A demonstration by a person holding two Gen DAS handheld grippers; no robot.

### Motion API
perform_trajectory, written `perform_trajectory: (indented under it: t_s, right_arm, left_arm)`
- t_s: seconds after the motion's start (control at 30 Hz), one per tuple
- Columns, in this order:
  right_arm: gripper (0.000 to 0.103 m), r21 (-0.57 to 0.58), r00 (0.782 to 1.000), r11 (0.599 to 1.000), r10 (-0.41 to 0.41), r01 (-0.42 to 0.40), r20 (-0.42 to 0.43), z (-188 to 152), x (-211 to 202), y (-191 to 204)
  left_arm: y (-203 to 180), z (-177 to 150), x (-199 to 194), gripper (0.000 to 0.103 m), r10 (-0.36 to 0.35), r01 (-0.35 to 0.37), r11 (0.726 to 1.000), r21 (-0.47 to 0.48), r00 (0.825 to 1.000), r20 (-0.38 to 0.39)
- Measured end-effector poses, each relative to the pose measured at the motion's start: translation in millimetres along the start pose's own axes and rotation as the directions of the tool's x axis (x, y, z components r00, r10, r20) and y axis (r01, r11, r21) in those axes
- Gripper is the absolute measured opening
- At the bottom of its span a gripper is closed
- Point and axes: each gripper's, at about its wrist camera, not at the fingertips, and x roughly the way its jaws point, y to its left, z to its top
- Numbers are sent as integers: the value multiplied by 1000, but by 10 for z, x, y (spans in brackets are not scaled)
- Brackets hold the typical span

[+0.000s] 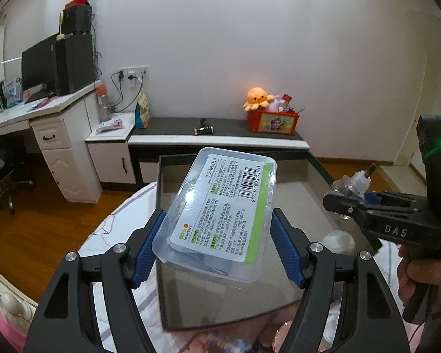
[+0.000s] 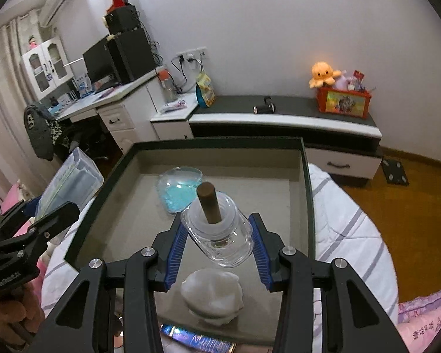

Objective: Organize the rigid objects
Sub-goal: 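Lower the clear box and glass bottle into the pink box, open both grippers, then withdraw both grippers from the box toward the remaining items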

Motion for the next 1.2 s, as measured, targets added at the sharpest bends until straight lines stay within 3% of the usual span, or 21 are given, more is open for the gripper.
perform_trajectory:
  t_s: [0.33, 0.37, 0.4, 0.43, 0.47, 0.57, 0.63, 0.9, 1.2]
  right_arm:
    - [45, 21, 998, 999, -34, 35, -45, -23, 214, -69]
    - [48, 24, 998, 999, -38, 39, -42, -30, 206, -81]
    - [60, 30, 998, 999, -44, 45, -36, -38, 189, -85]
    - [80, 38, 999, 998, -46, 47, -29, -45, 165, -86]
    - [86, 45, 999, 998, -48, 49, -21, -42, 148, -86]
    - [87, 55, 998, 996, -65, 66, -12, -46, 80, -68]
    - [95, 55, 996, 995, -89, 89, -3, -55, 23, -45]
    - [95, 82, 991, 989, -125, 120, 51, -169, -326, 77]
    - [95, 75, 987, 992, -108, 99, 121, -488, -922, 289]
  left_arm:
    - [-36, -22, 340, 73, 18, -17, 1000, 3, 997, -75]
    - [-32, -25, 348, 74, 22, -22, 1000, 2, 997, -80]
    - [-26, -33, 343, 74, 29, -29, 1000, 3, 996, -83]
    - [-27, -35, 326, 79, 33, -33, 999, 2, 996, -82]
    - [-21, -39, 300, 89, 38, -38, 999, -1, 996, -78]
    - [20, -44, 177, 102, 59, -59, 998, -9, 997, -50]
    - [36, -53, 85, 103, 70, -71, 997, -10, 997, -38]
    - [126, -180, -268, 103, 75, -76, 996, -38, 997, -29]
    - [150, -454, -816, 103, 62, -63, 996, -70, 998, -5]
